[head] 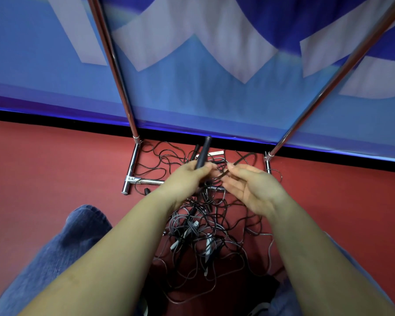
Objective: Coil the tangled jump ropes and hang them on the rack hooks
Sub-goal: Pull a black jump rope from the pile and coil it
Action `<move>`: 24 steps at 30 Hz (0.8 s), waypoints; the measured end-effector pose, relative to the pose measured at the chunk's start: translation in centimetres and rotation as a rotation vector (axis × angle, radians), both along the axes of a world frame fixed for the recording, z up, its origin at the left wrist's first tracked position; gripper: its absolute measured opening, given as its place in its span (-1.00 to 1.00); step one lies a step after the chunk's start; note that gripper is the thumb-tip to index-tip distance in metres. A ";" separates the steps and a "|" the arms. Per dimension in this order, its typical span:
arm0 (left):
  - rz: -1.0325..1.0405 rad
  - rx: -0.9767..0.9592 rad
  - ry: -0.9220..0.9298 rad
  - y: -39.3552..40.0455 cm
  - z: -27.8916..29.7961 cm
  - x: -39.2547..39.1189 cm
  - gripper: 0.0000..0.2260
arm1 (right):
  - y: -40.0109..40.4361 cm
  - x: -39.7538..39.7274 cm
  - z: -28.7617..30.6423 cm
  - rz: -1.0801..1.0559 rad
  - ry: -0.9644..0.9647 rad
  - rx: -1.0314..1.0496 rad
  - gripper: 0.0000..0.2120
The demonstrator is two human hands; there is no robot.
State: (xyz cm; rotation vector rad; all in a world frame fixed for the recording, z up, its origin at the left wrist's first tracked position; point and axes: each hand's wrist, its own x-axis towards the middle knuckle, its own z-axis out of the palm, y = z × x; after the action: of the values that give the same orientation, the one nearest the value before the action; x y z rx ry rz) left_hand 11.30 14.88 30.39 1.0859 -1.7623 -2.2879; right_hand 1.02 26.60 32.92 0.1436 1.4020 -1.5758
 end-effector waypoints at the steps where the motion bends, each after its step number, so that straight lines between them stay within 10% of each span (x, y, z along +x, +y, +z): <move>1: -0.054 0.009 -0.003 0.3 0.0 0.0 -0.85 | 0.0 -0.1 0.1 -0.036 -0.037 -0.038 -0.94; 15: -0.225 0.263 0.044 0.8 1.7 0.4 -0.82 | 0.4 -0.9 0.9 -0.349 -0.088 -0.049 -0.83; 20: -0.212 0.318 0.129 0.6 1.8 0.6 -0.85 | 0.2 0.0 0.4 -0.128 0.504 0.302 -0.73; 24: -0.292 0.411 0.157 0.5 2.4 0.9 -0.78 | 0.2 -0.1 0.3 0.086 0.778 0.159 -0.87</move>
State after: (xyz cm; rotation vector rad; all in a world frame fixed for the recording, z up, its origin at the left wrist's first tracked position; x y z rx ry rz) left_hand 12.17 15.41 32.78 0.6927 -1.5165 -2.9124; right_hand 0.95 26.76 33.27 -0.4813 2.0921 -1.5067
